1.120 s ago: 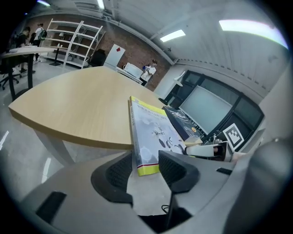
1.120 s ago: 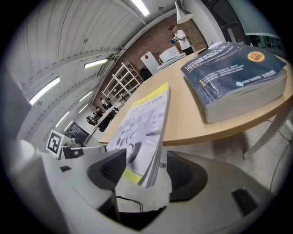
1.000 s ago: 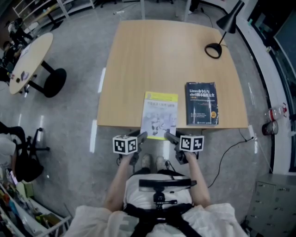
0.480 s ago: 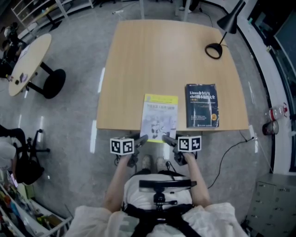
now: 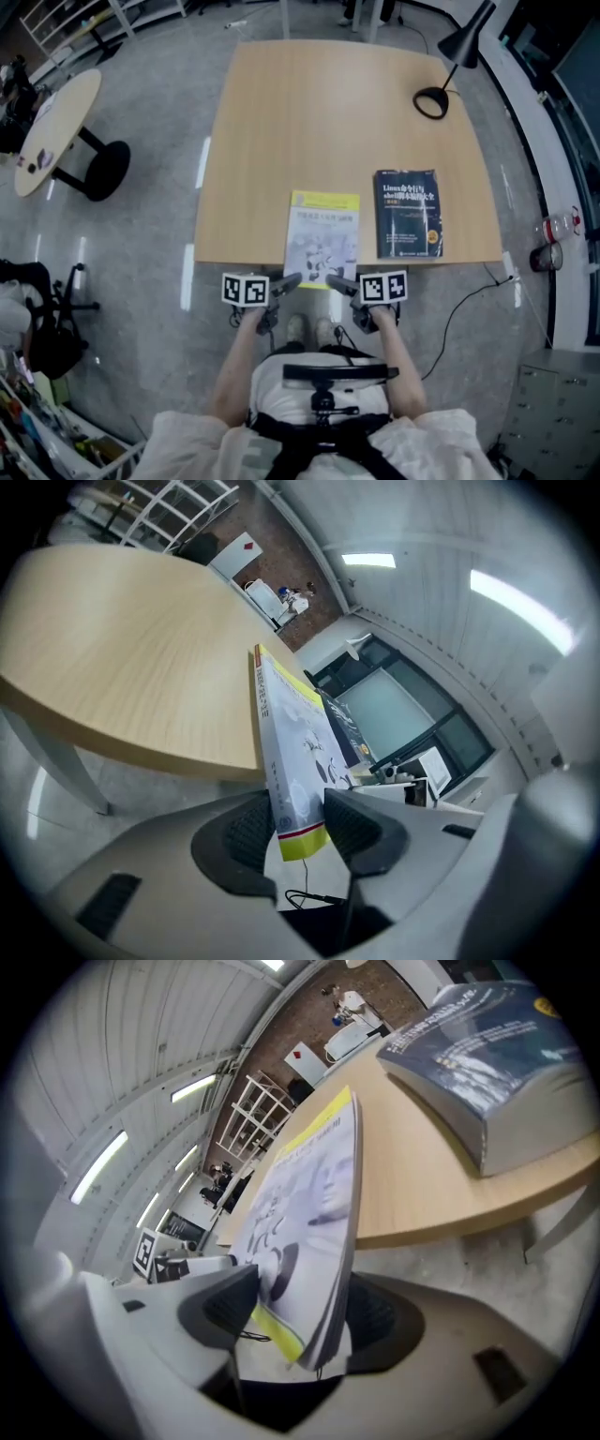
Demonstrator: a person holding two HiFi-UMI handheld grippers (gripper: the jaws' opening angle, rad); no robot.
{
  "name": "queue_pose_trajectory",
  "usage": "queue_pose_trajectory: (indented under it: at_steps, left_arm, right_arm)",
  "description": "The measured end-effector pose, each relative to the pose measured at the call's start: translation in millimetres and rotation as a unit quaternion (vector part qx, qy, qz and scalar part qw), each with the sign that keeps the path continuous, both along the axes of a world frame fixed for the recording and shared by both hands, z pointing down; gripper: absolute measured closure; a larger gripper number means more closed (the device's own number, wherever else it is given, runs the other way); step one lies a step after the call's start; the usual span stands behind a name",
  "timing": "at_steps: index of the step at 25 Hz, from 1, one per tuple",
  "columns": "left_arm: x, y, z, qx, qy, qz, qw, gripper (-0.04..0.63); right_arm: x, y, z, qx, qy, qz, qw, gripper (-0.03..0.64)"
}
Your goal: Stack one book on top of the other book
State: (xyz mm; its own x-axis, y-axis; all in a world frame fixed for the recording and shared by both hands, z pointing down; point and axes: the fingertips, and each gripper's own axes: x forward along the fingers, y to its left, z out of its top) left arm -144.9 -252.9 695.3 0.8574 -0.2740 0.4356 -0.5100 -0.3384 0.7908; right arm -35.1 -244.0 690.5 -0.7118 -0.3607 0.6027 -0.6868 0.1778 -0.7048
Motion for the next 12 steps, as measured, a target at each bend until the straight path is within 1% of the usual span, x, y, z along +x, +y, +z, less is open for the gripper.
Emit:
queue_pose_trajectory:
  at_steps: [1, 3, 6, 9, 12]
  left_arm:
    - [0, 0, 1, 0.007, -0.011, -0.006, 0.9999, 0.43]
    - [-1, 0, 1, 0.011, -0.021, -0.02, 0.9995, 0.43]
    - [-1, 0, 0, 0.013, -0.034, -0.019, 0.9992, 0.43]
    - [0, 0, -5, 0.031, -0.055, -0.01, 0.998, 0.448]
    - [0, 0, -12, 0.064, -0.088, -0.011, 0.994, 0.462]
  right_arm:
    - [0, 0, 0, 0.001, 0.006, 0.001, 1.0, 0.333]
    - [1, 1, 0, -0.001, 0.009, 0.01, 1.0, 0.339]
    - [1, 0, -4, 0.006, 0.021, 0.01, 1.0, 0.359]
    - [0, -1, -13, 0.043, 0.073, -0.005, 0.996, 0.416]
    - [-4, -1, -22, 0.08, 0.126, -0.023, 0.989, 0.457]
